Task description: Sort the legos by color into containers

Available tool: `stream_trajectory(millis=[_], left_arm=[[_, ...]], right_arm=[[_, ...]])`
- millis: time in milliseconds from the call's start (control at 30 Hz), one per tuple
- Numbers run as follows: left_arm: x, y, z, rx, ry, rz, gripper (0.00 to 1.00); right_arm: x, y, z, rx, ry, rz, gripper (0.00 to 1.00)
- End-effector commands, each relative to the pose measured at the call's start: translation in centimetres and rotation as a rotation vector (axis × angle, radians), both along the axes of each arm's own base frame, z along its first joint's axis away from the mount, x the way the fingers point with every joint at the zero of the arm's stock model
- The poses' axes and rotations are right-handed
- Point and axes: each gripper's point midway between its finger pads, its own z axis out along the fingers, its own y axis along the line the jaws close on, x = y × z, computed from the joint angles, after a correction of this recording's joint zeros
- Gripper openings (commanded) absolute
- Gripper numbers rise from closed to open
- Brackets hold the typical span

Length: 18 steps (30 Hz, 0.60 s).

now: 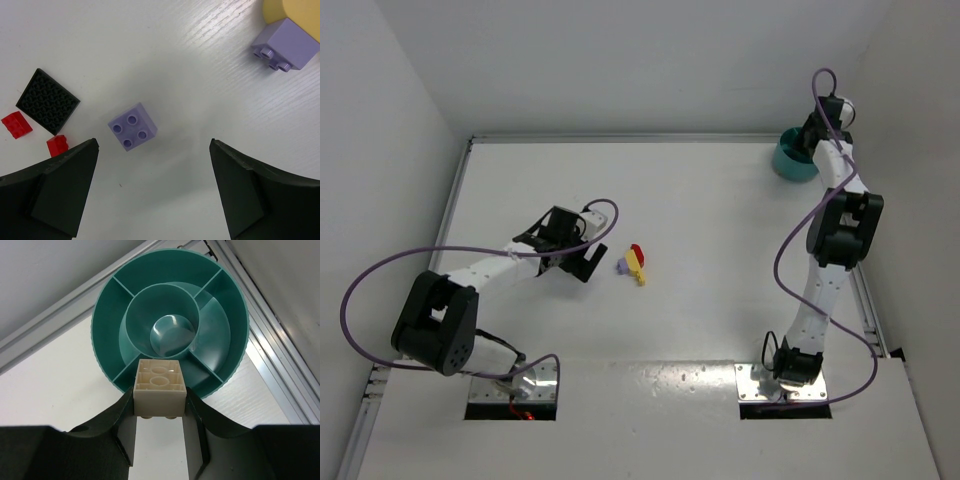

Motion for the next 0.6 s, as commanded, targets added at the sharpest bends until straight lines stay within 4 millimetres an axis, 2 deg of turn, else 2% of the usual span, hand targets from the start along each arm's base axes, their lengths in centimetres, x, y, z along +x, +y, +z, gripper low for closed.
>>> stream_trajectory(millis=[0,167,267,567], left_arm=[[0.9,0.0,0.5,-0.022,-0.029,0.019,1.0],[0.9,0.0,0.5,-0.022,-0.029,0.019,1.0],[0.9,0.0,0.5,-0.022,-0.029,0.019,1.0],[1.0,0.3,0.6,-0.026,-0.039,0.028,1.0]], right_arm=[[0.2,0.4,3.3,-0.015,-0.066,0.024,0.0],[-1.3,0.9,3.4,-0.01,-0.071,0.032,0.0],[-1.6,1.0,2.4,-0.002,-0.04,0.031,0.0],[-0.3,0.5,2.6,-0.012,-0.054,0.024,0.0]])
